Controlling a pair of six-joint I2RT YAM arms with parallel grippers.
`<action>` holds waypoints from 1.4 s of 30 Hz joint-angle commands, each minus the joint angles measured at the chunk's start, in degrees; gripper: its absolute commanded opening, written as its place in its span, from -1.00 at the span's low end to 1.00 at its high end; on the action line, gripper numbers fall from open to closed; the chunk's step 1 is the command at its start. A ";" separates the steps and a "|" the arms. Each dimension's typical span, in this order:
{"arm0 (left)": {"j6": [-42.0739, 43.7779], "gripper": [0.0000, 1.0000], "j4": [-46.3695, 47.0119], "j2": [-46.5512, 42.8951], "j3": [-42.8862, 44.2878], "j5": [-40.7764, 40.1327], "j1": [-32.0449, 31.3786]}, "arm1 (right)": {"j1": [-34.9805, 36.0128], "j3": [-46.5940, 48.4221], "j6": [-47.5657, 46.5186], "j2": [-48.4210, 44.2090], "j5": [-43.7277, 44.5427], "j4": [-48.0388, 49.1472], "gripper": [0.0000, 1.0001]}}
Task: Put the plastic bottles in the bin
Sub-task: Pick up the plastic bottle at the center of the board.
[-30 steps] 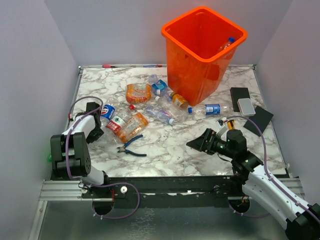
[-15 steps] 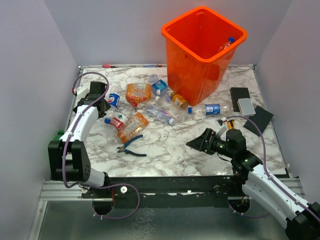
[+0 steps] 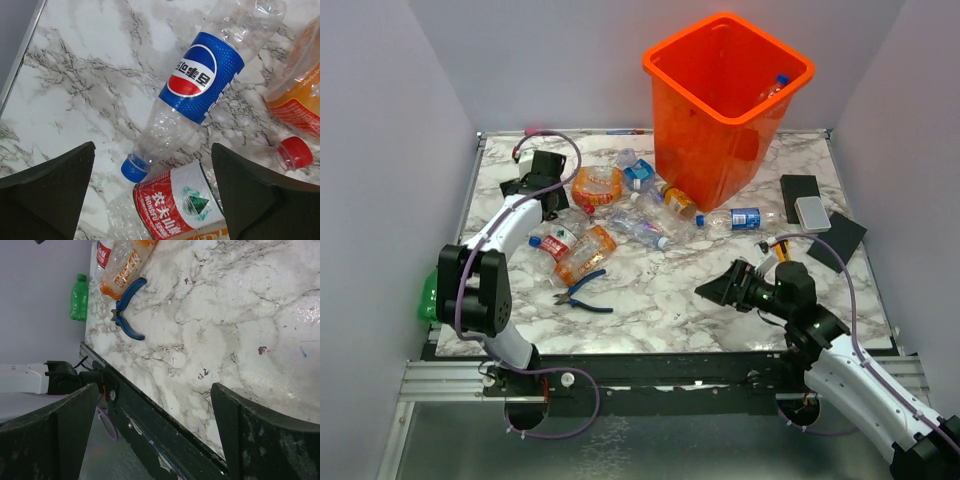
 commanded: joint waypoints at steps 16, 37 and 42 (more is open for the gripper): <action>7.04 0.58 8.89 17.87 2.73 2.93 0.42 | -0.05 2.91 -1.72 -0.29 4.95 -5.48 0.93; 5.23 -0.43 16.99 -22.38 -3.89 9.17 -10.98 | 0.14 30.13 -15.24 10.91 -4.17 -8.35 0.88; 15.51 -0.59 23.80 -32.96 -12.27 14.79 -23.17 | 0.10 43.78 -17.24 15.32 -5.42 -12.85 0.88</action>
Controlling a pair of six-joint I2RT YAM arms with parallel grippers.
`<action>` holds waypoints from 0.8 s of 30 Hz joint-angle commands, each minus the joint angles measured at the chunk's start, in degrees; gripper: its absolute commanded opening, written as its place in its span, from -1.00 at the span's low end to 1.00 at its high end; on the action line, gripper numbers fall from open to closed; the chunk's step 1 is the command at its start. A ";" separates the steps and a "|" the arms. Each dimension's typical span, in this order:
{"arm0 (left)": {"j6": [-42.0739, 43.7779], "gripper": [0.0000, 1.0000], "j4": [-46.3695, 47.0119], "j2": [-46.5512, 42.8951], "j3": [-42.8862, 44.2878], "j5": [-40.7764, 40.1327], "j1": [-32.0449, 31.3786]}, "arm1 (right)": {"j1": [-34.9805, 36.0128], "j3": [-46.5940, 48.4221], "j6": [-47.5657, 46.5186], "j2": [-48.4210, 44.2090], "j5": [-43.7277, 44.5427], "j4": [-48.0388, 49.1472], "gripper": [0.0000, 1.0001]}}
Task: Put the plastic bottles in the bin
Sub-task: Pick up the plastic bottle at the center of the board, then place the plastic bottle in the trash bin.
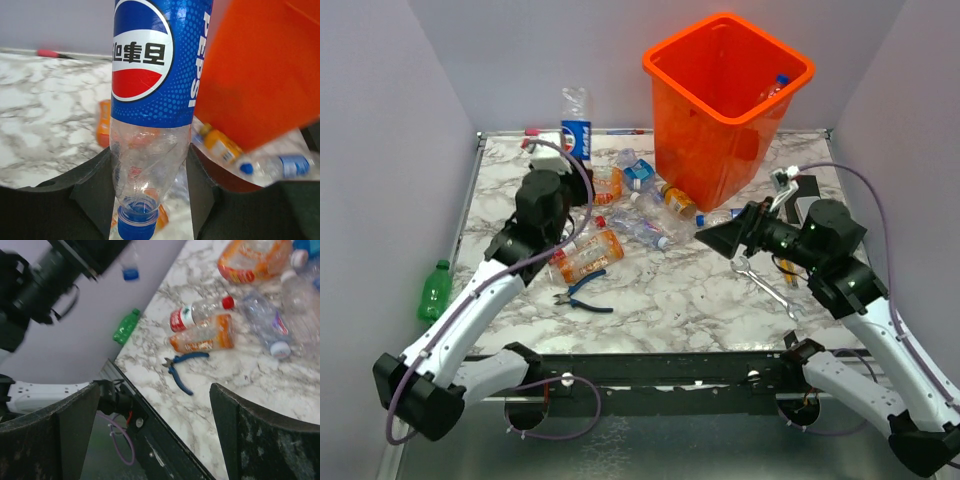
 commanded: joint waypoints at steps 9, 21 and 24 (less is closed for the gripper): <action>44.15 -0.62 10.36 -18.02 -21.85 8.00 -33.52 | 0.08 37.41 -12.86 10.90 1.90 -29.24 0.92; 97.09 -1.00 23.58 -16.24 -32.55 -8.93 -55.45 | 0.07 34.37 -20.86 14.41 -6.30 -40.94 0.92; 99.57 -1.00 22.97 -16.99 -30.76 -8.40 -57.02 | 0.15 28.55 -23.63 13.46 -7.56 -40.59 0.92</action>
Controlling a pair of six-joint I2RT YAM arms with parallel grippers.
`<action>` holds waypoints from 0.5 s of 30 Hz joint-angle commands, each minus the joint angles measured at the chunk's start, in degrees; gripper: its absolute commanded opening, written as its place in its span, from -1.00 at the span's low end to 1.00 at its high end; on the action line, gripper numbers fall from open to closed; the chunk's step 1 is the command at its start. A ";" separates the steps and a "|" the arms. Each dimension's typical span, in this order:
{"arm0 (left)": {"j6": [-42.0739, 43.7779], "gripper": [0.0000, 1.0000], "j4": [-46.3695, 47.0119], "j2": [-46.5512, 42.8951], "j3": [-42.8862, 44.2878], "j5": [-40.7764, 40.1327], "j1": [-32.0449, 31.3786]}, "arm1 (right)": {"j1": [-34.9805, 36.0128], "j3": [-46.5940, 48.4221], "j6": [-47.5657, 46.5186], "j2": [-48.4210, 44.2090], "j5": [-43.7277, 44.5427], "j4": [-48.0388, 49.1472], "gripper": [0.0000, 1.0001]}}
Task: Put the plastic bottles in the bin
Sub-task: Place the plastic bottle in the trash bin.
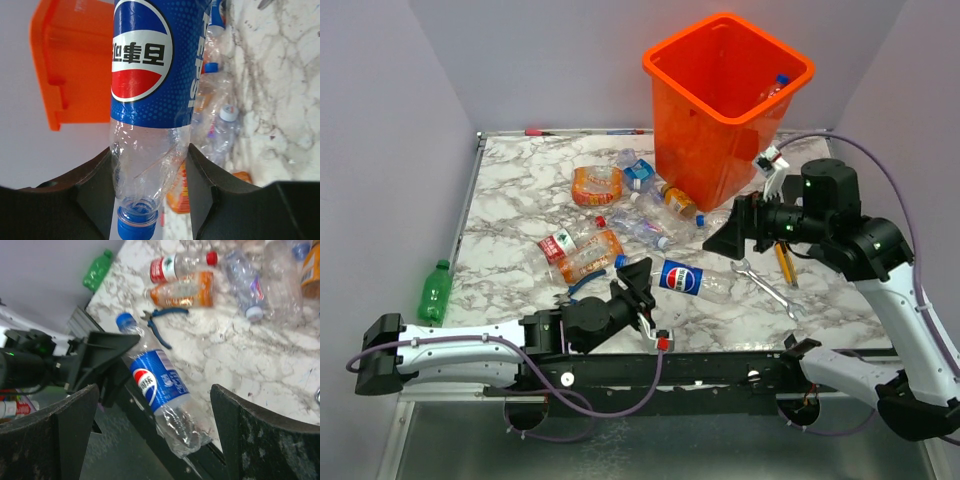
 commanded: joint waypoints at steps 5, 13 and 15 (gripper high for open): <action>13.52 -1.00 2.30 -1.91 5.81 -3.07 -4.10 | 0.22 -10.77 -5.59 -3.85 -8.93 1.32 0.92; 14.54 -1.00 -0.26 -0.64 7.64 -1.08 -4.35 | 2.27 -12.99 -6.20 -0.90 -15.58 5.01 0.93; 14.93 -1.00 -0.86 -0.07 8.18 -0.70 -4.35 | 3.20 -13.36 -6.06 -0.05 -17.67 6.23 0.93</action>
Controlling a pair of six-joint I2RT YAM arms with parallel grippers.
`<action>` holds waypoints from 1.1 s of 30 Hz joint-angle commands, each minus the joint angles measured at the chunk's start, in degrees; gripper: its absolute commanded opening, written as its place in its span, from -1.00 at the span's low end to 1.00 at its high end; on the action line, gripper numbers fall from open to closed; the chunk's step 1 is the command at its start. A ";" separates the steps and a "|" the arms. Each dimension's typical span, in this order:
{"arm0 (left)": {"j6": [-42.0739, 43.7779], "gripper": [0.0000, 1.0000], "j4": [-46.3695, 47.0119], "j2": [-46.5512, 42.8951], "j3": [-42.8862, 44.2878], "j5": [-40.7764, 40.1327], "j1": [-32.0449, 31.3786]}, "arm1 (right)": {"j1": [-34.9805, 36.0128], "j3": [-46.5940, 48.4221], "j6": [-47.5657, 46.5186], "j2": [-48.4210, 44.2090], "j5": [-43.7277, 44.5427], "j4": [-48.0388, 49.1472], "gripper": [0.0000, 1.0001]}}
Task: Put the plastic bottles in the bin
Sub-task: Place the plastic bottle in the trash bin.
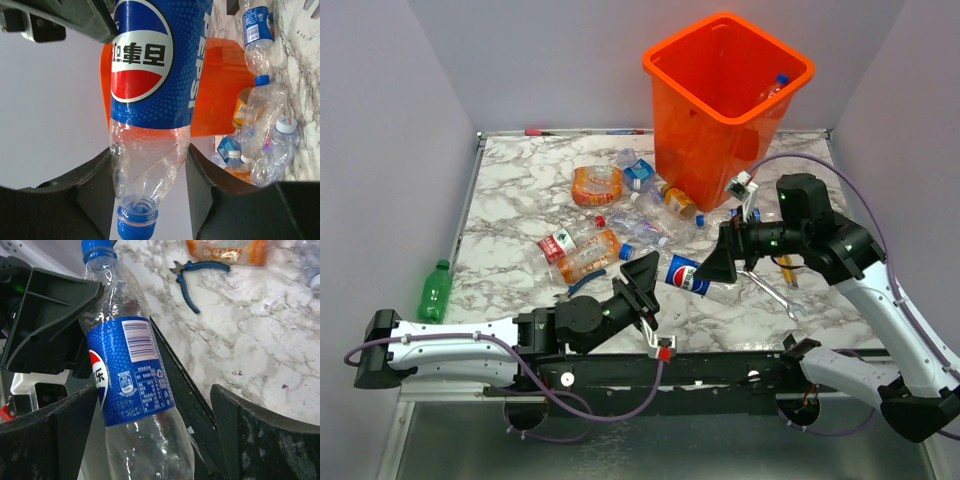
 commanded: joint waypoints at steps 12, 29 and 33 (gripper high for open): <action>1.96 -0.96 -1.94 1.50 3.97 2.29 -0.58 | 10.85 -1.18 0.61 7.05 3.00 5.21 0.37; -30.72 0.98 8.39 -4.53 5.64 -4.63 -0.53 | 10.80 -3.88 11.00 -8.36 16.17 29.41 -0.36; -58.41 0.98 8.94 -4.61 9.72 -15.03 -0.53 | 10.86 -8.17 13.64 -13.11 23.87 41.83 -0.34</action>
